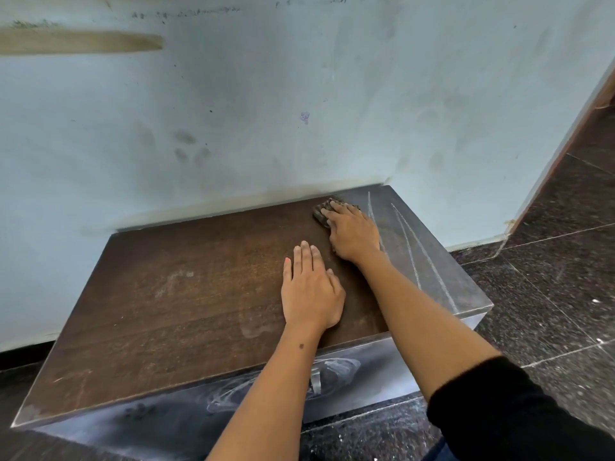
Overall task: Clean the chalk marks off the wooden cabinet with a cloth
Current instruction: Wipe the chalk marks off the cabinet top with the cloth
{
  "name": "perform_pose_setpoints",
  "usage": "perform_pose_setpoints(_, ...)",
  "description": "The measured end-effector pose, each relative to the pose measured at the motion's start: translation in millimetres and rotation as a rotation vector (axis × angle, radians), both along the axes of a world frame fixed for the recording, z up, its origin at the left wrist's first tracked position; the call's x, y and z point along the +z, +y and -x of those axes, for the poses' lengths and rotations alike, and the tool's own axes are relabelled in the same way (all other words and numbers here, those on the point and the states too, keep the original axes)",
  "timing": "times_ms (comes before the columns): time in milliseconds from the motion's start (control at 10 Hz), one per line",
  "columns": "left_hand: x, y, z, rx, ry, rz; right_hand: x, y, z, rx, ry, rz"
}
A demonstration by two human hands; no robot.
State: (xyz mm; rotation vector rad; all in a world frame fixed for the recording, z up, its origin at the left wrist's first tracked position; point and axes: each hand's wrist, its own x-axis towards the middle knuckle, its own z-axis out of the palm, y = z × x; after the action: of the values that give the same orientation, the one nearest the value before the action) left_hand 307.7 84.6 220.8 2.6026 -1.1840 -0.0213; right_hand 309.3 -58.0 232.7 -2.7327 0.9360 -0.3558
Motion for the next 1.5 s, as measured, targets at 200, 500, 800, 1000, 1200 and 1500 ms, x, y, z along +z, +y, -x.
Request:
perform_pose_setpoints(200,3,2,1,-0.005,0.019,-0.006,-3,38,54,-0.040,-0.030,-0.011)
perform_pose_setpoints(500,0,3,1,0.000,0.014,-0.025,-14,92,129,-0.137,-0.140,0.065)
perform_pose_setpoints(800,3,2,2,0.006,0.011,-0.026,2,16,42,-0.070,0.033,-0.040)
perform_pose_setpoints(1000,2,3,1,-0.004,0.010,-0.040,-9,74,115,-0.118,-0.074,0.000)
perform_pose_setpoints(1200,0,2,1,0.006,-0.001,-0.034,-11,97,144,-0.153,-0.120,-0.015)
perform_pose_setpoints(1500,2,3,1,0.009,0.011,-0.032,3,31,69,-0.093,0.003,-0.055)
